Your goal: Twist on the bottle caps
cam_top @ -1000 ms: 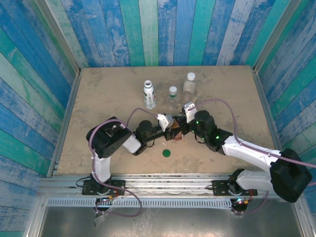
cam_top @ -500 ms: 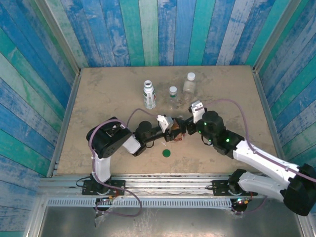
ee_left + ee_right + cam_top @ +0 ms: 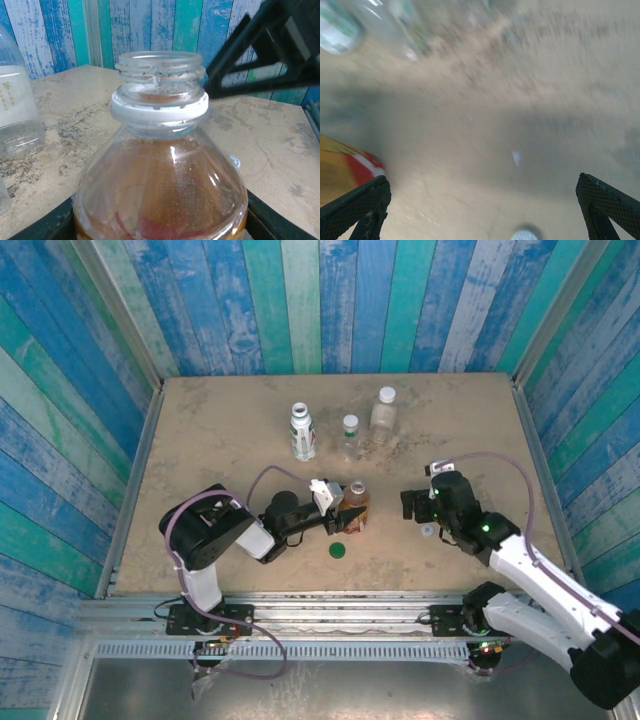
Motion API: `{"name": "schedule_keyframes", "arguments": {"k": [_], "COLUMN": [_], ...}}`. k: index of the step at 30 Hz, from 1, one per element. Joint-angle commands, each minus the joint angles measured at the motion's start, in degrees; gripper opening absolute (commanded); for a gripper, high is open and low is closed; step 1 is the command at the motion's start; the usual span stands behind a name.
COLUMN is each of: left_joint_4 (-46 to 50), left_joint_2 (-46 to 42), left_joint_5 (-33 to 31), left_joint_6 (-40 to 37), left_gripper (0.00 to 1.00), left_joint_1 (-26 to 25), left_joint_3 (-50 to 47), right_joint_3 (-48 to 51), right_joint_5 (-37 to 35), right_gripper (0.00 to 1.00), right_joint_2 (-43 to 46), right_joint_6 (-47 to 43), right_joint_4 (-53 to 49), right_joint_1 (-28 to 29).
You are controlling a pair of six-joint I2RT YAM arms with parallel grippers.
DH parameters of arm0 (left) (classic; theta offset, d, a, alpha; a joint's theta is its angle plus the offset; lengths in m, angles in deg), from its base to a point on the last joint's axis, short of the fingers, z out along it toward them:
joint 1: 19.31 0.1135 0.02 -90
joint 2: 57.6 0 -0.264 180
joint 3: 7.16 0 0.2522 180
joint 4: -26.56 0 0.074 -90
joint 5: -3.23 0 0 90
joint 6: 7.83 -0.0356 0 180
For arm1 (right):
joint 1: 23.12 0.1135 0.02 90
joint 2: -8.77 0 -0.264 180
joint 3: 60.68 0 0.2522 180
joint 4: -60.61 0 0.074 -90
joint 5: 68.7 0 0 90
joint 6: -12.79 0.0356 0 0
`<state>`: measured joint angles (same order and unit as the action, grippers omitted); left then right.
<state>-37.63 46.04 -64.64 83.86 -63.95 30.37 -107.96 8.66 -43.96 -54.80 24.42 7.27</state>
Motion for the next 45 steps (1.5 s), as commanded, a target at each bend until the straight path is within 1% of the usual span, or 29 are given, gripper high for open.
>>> {"name": "schedule_keyframes", "arguments": {"k": [1, 4, 6, 11, 14, 16, 18, 21, 26, 31, 35, 40, 43, 45], "left_joint_4": [3.03, 2.18, 2.36, 1.07, 0.30, -0.49, -1.13, -4.01, -6.35, -5.14, -4.40, -3.83, -4.44, -4.23], "left_joint_2": [-2.04, -1.56, -1.57, -1.54, -1.08, -0.92, -0.20, 1.19, 2.95, 2.58, 2.40, 2.97, 3.56, 3.63], "left_joint_5": [0.09, 0.91, 2.13, 2.15, 2.45, 2.23, 0.63, -0.67, -0.04, 0.25, 0.36, 0.70, 1.01, 1.42], "left_joint_6": [0.21, 0.50, 0.50, 0.85, 1.15, 1.52, 2.07, 2.49, 3.38, 2.52, 2.00, 0.39, 0.00, 0.15], "left_gripper": [0.55, 0.55, 0.56, 0.56, 0.55, 0.55, 0.55, 0.54, 0.54, 0.54, 0.54, 0.55, 0.55, 0.55], "left_joint_1": [-0.27, -0.27, -0.27, -0.27, -0.29, -0.27, -0.30, -0.27, -0.26, -0.32, -0.28, -0.28, -0.28, -0.27], "left_joint_3": [-0.77, -0.47, -0.38, -1.27, -1.33, -1.68, -1.85, -2.81, -3.08, -3.11, -3.03, -2.92, -2.85, -2.52], "right_joint_3": [-2.98, -4.38, -3.57, -2.32, -1.29, -0.15, 0.89, 1.46, 2.16, 2.11, 1.88, 0.69, -0.91, -1.55], "right_joint_5": [0.68, -0.43, 0.56, 2.51, 3.99, 4.87, 5.31, 5.59, 4.22, 4.30, 5.24, 7.42, 10.08, 10.19], "right_gripper": [0.99, 0.93, 0.87, 0.72, 0.66, 0.58, 0.52, 0.49, 0.39, 0.34, 0.28, 0.31, 0.33, 0.33], "right_joint_2": [-6.19, -11.51, -13.94, -17.74, -18.81, -18.97, -19.31, -19.53, -19.08, -19.47, -20.13, -19.07, -18.29, -18.15], "right_joint_6": [4.40, 3.54, 3.50, 3.81, 4.24, 4.76, 5.61, 5.94, 5.80, 5.59, 5.35, 3.39, 1.07, 0.44], "right_joint_4": [-12.07, -12.34, -10.02, -8.77, -8.71, -7.66, -7.12, -7.28, -6.33, -5.78, -5.75, -7.11, -8.55, -9.01], "right_joint_1": [-1.71, -2.27, -2.91, -4.06, -5.15, -5.56, -5.77, -5.78, -5.87, -5.87, -5.87, -5.78, -5.70, -5.37]}}
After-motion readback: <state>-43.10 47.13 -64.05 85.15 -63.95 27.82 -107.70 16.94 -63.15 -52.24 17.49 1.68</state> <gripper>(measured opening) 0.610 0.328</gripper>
